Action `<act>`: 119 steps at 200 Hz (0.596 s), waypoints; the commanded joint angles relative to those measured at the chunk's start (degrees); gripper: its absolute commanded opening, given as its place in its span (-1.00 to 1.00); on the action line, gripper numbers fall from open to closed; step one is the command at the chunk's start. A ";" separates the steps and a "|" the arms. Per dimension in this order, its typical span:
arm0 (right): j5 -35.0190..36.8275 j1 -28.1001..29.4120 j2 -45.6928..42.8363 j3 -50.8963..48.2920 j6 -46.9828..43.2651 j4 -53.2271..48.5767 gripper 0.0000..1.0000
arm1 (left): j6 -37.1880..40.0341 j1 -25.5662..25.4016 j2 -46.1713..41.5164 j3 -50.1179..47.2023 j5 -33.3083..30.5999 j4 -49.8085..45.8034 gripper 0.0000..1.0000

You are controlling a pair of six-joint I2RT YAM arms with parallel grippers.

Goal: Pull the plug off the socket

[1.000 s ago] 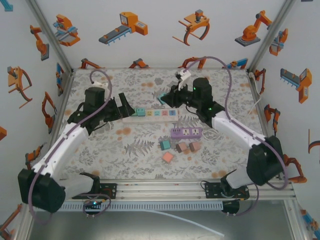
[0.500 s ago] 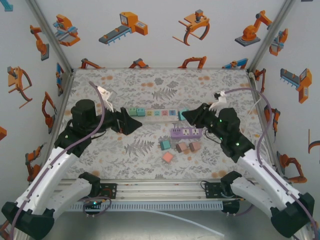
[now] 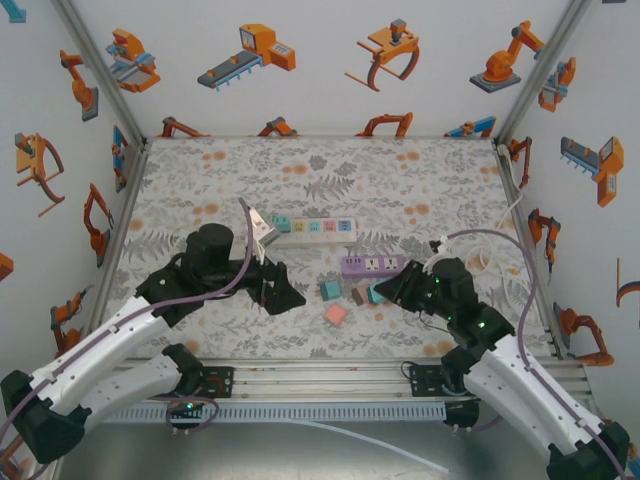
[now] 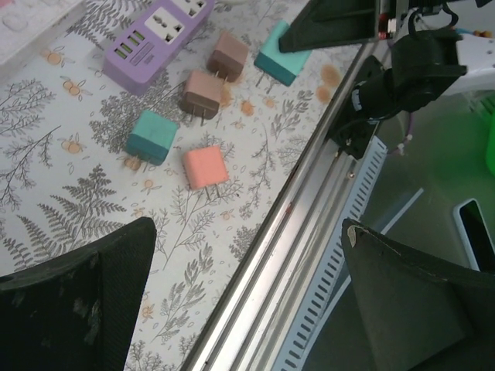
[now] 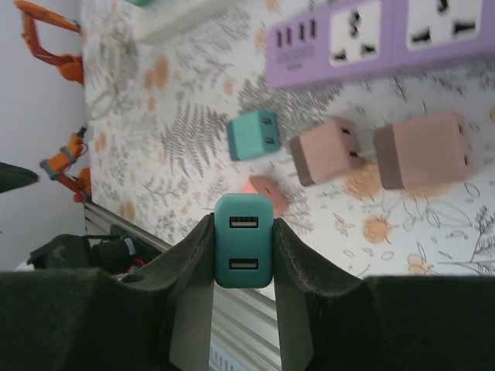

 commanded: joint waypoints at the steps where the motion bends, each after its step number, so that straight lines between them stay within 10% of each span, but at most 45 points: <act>1: 0.51 1.84 0.65 -4.06 4.59 4.24 -1.00 | 1.87 -0.67 1.48 0.29 -3.42 0.32 0.94; 77: 5.44 10.61 12.18 -12.89 8.53 20.59 -0.98 | 0.02 -1.50 4.02 0.89 -8.66 0.03 0.94; 119: 7.69 12.24 15.95 -13.86 8.25 18.53 -0.52 | 0.30 -1.59 4.08 1.33 -11.50 -1.28 0.94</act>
